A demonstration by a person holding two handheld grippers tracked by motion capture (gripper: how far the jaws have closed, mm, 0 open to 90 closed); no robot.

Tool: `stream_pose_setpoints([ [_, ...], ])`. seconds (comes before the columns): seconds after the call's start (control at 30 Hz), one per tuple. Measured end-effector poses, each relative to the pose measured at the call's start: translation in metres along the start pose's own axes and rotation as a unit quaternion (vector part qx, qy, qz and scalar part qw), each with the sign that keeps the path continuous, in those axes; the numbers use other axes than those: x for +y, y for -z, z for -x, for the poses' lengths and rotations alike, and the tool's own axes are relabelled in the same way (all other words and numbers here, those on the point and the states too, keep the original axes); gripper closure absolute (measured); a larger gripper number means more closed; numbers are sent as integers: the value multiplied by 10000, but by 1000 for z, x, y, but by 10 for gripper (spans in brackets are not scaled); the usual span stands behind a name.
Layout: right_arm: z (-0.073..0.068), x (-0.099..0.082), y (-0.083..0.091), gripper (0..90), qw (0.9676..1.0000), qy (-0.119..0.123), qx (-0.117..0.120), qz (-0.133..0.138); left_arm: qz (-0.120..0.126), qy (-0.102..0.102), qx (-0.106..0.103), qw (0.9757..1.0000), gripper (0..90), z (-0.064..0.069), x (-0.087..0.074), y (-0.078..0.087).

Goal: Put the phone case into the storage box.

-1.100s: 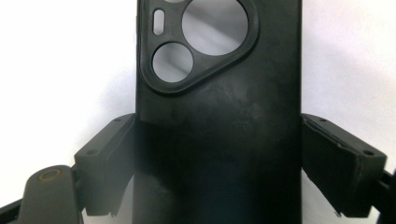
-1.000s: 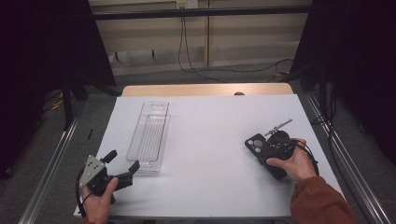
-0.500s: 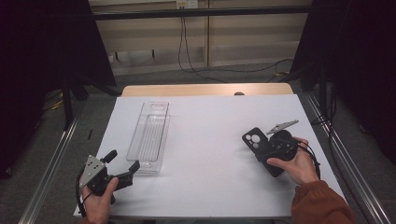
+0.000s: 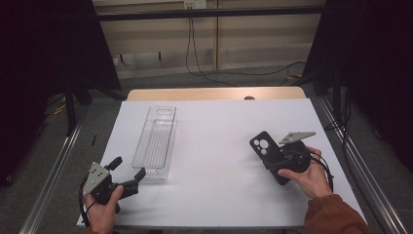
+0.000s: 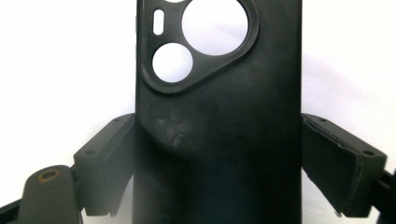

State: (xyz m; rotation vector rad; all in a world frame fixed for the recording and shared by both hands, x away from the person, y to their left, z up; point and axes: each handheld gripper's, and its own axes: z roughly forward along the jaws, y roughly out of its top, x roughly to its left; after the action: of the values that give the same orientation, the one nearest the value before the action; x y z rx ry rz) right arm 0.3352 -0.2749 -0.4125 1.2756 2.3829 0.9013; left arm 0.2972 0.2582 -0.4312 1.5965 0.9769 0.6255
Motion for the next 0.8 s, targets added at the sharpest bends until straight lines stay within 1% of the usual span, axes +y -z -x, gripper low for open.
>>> stream_pose_setpoints([
  [0.03,-2,-2,-2,150,10000,28,-19,73,-11,8,-23,10000,47,0,0,0],
  [0.07,-2,-2,-2,150,10000,28,-19,73,-11,8,-23,10000,47,0,0,0],
  [0.1,-5,-5,-3,150,9998,42,29,204,-9,10,-21,10000,47,0,0,0],
  [0.13,-5,-5,-3,150,9998,42,29,204,-7,10,-21,10000,47,1,0,0],
  [0.17,-7,-7,-4,150,9991,67,81,412,-14,-1,-22,10000,47,1,0,0],
  [0.2,-7,-7,-4,150,9991,67,81,412,-14,-1,-22,10000,47,1,0,0],
  [0.23,-9,-8,-6,149,9984,103,85,551,-8,3,-26,10000,47,1,0,0],
  [0.3,-12,-10,-7,149,9974,170,113,685,-4,4,-23,10000,47,1,0,0],
  [0.37,-13,-10,-8,149,9966,144,136,804,-5,11,-21,10000,47,1,0,0],
  [0.5,-12,-11,-8,149,9938,72,151,1100,-3,7,-38,10000,47,0,0,0],
  [0.57,-12,-12,-8,149,9934,57,166,1137,2,14,-42,10000,47,1,0,0],
  [0.6,-13,-13,-7,149,9917,32,223,1269,6,25,-58,10000,47,1,0,0],
  [0.63,-13,-14,-7,148,9909,31,245,1320,2,14,-62,10000,47,1,0,0],
  [0.67,-13,-14,-7,148,9909,31,245,1320,2,14,-62,10000,47,1,0,0],
  [0.7,-14,-16,-7,148,9894,13,304,1419,-6,-2,-88,10000,47,2,1,0],
  [0.8,-15,-18,-6,147,9871,27,276,1579,12,26,-109,9999,47,4,1,-1],
])
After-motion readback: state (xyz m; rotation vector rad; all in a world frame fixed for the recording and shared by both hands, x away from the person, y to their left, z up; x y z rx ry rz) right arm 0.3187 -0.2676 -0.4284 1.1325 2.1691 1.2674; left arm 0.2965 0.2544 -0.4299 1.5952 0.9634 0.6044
